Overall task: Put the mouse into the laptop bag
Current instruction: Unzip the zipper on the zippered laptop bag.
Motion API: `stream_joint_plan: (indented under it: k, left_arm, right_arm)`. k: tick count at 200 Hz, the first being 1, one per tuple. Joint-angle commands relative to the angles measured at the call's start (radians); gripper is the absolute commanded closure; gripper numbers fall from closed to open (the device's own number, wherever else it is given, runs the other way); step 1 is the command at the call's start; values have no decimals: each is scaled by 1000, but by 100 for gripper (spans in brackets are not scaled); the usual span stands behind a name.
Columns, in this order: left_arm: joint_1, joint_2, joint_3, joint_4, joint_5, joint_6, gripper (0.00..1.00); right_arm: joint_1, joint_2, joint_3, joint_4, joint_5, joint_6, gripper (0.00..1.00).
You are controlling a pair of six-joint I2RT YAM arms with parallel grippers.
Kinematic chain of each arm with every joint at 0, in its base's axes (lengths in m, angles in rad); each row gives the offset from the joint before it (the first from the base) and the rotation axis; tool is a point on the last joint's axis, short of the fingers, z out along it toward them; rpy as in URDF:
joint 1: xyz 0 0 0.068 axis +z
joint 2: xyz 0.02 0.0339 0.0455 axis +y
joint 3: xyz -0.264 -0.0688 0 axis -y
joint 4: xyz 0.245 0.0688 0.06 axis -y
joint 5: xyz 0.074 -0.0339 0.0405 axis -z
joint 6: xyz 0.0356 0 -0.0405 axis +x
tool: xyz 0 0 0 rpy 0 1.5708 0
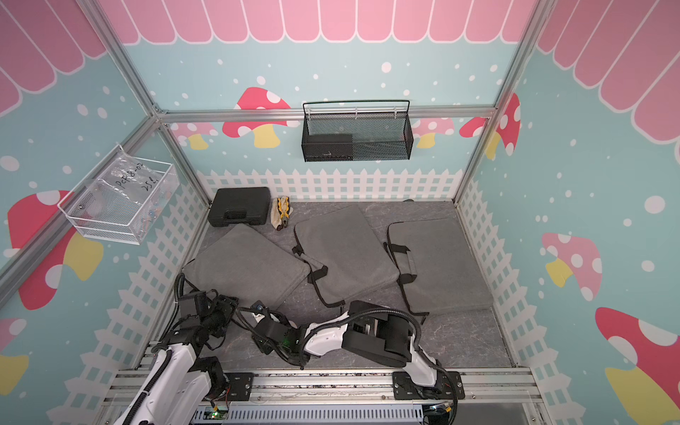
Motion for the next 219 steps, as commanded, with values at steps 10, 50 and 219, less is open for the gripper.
stream_joint_plan:
  k: [10,50,219]
  left_arm:
    - [-1,4,-22,1,1,-21,22]
    - [0,4,-23,2,3,-26,20]
    - [0,-9,-4,-16,24,-42,13]
  right_arm:
    - [8,45,31,-95,17,44,35]
    - [40,1,-59,-92,55,69,28]
    - [32,-244,-292,-98,324,-76,15]
